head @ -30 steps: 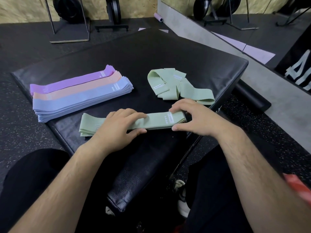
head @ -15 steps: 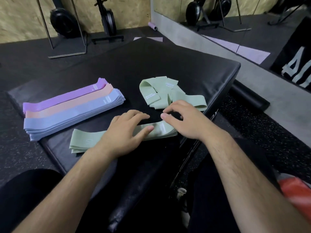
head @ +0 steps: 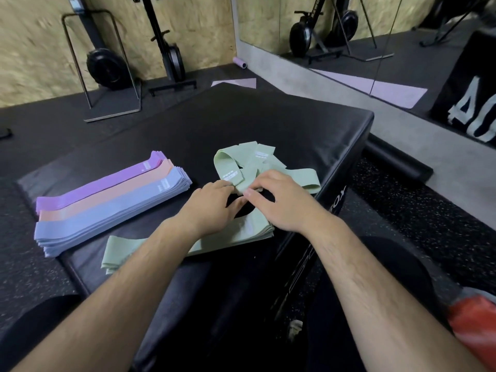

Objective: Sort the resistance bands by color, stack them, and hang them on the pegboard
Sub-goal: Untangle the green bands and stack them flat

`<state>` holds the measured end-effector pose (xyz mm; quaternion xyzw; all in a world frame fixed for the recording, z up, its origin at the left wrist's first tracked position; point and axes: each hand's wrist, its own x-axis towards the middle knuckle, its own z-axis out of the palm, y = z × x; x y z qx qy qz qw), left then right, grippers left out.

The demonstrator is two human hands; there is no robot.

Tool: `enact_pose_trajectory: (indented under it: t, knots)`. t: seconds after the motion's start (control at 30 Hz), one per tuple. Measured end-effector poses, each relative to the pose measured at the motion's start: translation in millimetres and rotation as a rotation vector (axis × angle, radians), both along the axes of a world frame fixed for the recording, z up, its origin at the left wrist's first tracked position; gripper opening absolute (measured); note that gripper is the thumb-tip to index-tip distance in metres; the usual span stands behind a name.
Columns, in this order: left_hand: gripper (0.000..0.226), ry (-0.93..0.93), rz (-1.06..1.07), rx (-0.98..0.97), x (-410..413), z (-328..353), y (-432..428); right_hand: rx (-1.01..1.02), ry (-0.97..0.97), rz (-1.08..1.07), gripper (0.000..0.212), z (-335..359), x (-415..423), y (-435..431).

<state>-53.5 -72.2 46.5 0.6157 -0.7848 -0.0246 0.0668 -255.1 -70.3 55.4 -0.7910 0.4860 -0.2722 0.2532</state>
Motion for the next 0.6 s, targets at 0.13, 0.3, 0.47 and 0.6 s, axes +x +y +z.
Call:
enact_pose_trajectory:
  t: [0.13,0.3,0.47,0.6]
  knots:
    - [0.042,0.043,-0.011,0.019,5.0,3.8,6.5,-0.037,0.029,0.005,0.036,1.9,5.6,-0.2]
    - [0.051,-0.021,0.001,0.109,5.2,7.0,1.8,-0.060,0.080,-0.008,0.032,5.0,15.3,1.4]
    - [0.049,-0.018,-0.014,0.114,7.4,2.1,0.1,-0.075,0.144,0.006,0.036,9.2,21.3,1.1]
    - [0.041,0.030,-0.009,0.054,12.2,12.4,16.0,-0.112,0.184,-0.008,0.035,10.9,25.4,0.8]
